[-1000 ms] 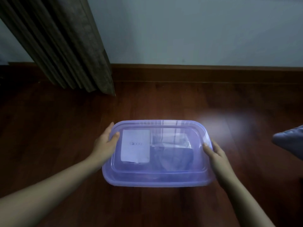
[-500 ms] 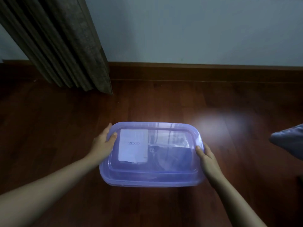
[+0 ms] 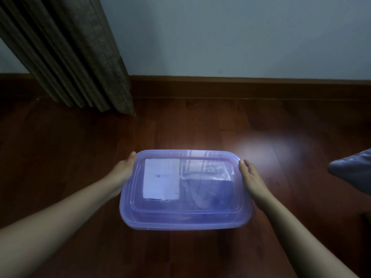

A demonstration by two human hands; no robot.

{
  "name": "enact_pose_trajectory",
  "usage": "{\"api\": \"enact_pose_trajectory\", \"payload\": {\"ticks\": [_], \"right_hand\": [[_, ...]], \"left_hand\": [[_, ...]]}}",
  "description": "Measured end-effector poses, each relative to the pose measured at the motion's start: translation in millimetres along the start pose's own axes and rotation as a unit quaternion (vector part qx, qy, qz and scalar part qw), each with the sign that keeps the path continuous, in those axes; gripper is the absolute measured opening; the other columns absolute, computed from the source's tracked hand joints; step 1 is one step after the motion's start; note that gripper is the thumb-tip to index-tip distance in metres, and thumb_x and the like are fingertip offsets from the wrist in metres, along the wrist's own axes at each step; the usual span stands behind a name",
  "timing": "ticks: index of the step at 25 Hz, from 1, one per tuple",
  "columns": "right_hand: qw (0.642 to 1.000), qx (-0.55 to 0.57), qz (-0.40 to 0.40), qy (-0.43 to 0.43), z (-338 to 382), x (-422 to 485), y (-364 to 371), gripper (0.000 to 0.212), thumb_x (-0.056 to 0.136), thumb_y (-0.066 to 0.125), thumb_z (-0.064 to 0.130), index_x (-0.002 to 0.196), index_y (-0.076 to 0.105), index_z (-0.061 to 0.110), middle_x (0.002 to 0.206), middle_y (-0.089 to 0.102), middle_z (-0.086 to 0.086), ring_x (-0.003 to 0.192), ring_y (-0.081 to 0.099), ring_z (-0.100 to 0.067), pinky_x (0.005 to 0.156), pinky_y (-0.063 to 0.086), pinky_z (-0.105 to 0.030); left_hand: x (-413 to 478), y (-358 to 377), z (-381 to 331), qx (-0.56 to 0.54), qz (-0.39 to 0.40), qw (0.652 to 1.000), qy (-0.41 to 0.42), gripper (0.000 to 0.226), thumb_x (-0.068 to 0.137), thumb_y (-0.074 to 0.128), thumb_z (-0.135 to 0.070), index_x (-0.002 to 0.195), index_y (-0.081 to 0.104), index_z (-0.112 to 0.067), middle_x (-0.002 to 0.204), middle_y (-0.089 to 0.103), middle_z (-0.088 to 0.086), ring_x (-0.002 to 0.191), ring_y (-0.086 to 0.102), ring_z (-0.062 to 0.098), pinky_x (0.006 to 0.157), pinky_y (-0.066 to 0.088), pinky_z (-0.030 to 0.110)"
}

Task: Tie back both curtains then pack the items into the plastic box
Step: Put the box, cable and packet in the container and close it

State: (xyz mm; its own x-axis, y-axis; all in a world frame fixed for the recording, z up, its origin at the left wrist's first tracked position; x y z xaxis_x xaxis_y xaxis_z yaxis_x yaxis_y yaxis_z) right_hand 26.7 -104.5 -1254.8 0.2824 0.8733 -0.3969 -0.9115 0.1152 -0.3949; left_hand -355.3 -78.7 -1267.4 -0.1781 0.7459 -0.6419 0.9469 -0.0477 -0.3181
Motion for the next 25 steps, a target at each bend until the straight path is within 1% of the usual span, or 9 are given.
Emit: {"api": "enact_pose_trajectory", "payload": {"ticks": [2,3,6,9,12,15,18,21,25], "right_hand": [[1.0,0.005,-0.009,-0.006,-4.6,4.1,3.8,0.046,0.097,0.038,0.046,0.121,0.059,0.012,0.125,0.061,-0.01,0.116,0.055,-0.025,0.102,0.041,-0.04],[1.0,0.022,-0.011,0.005,-8.1,5.8,5.3,0.045,0.096,0.039,0.045,0.115,0.062,0.011,0.118,0.064,-0.012,0.11,0.058,-0.026,0.099,0.044,-0.042],[0.997,0.063,-0.016,0.046,-15.1,11.0,7.0,0.045,0.096,0.044,0.042,0.116,0.06,0.006,0.117,0.064,-0.015,0.108,0.059,-0.028,0.099,0.045,-0.044],[0.998,0.042,-0.029,0.039,-10.5,11.7,6.7,0.046,0.097,0.042,0.039,0.119,0.057,0.002,0.12,0.061,-0.016,0.111,0.056,-0.028,0.099,0.043,-0.039],[0.999,0.025,-0.035,0.019,-5.8,8.7,3.5,0.042,0.099,0.04,0.034,0.115,0.06,0.001,0.116,0.062,-0.016,0.104,0.056,-0.024,0.088,0.041,-0.031],[0.998,0.045,-0.028,0.027,-9.4,3.0,2.6,0.044,0.098,0.041,0.038,0.118,0.06,0.004,0.116,0.062,-0.011,0.106,0.056,-0.022,0.09,0.042,-0.031],[0.999,0.005,-0.039,-0.012,-7.5,-1.2,0.4,0.042,0.1,0.035,0.036,0.122,0.057,0.008,0.117,0.057,-0.002,0.113,0.051,-0.018,0.093,0.037,-0.029],[0.999,0.015,-0.04,-0.024,-5.1,-5.7,0.3,0.038,0.101,0.033,0.034,0.12,0.058,0.013,0.111,0.055,0.001,0.109,0.05,-0.014,0.09,0.033,-0.025],[0.999,0.029,-0.026,-0.017,-3.2,-8.2,3.3,0.039,0.101,0.033,0.033,0.124,0.056,0.012,0.113,0.054,0.001,0.108,0.048,-0.013,0.09,0.032,-0.025]], "left_hand": [[-2.1,1.2,-5.3,0.005,-0.002,1.0,0.023,0.06,0.098,0.025,-0.049,0.11,0.064,-0.005,0.09,0.071,0.014,0.085,0.067,0.024,0.072,0.053,0.034],[-2.4,1.5,-7.9,0.01,-0.001,0.999,0.035,0.06,0.099,0.024,-0.048,0.108,0.065,-0.004,0.087,0.07,0.014,0.081,0.067,0.024,0.07,0.052,0.032],[1.5,-1.2,-12.5,0.031,-0.007,0.998,0.059,0.063,0.099,0.024,-0.047,0.103,0.065,0.0,0.077,0.067,0.012,0.074,0.064,0.024,0.076,0.052,0.039],[7.4,-7.6,-11.6,0.043,-0.029,0.997,0.062,0.057,0.1,0.028,-0.044,0.115,0.061,0.0,0.099,0.067,0.015,0.098,0.063,0.029,0.095,0.048,0.046],[8.5,-7.4,-5.4,0.023,-0.034,0.998,0.046,0.053,0.1,0.03,-0.044,0.126,0.055,-0.005,0.116,0.063,0.013,0.108,0.059,0.028,0.096,0.046,0.042],[1.9,0.8,-6.4,0.015,-0.024,0.997,0.074,0.048,0.101,0.029,-0.04,0.141,0.038,-0.014,0.143,0.044,0.008,0.13,0.043,0.024,0.104,0.034,0.037],[-3.3,-0.4,-12.7,0.019,-0.042,0.991,0.128,0.043,0.1,0.034,-0.038,0.139,0.04,-0.021,0.139,0.048,0.004,0.125,0.047,0.022,0.104,0.038,0.038],[-0.3,-3.5,-10.7,0.051,-0.06,0.99,0.119,0.044,0.1,0.033,-0.04,0.139,0.04,-0.022,0.139,0.05,0.006,0.124,0.048,0.027,0.105,0.04,0.045],[-2.3,-3.1,-10.7,0.105,-0.077,0.985,0.111,0.045,0.1,0.028,-0.041,0.14,0.037,-0.024,0.141,0.047,0.007,0.127,0.045,0.031,0.102,0.038,0.042]]}}
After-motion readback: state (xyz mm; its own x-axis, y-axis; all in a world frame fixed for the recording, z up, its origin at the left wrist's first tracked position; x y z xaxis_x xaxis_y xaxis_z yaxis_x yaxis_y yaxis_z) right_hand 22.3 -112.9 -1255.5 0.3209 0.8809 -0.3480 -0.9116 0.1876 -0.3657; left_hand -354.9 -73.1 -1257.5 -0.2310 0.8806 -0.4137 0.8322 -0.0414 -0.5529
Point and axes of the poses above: each hand's wrist, its own x-axis towards the middle knuckle, its own y-axis out of the palm, z = x × y, the point moved 10 cm from there along x, towards the middle knuckle
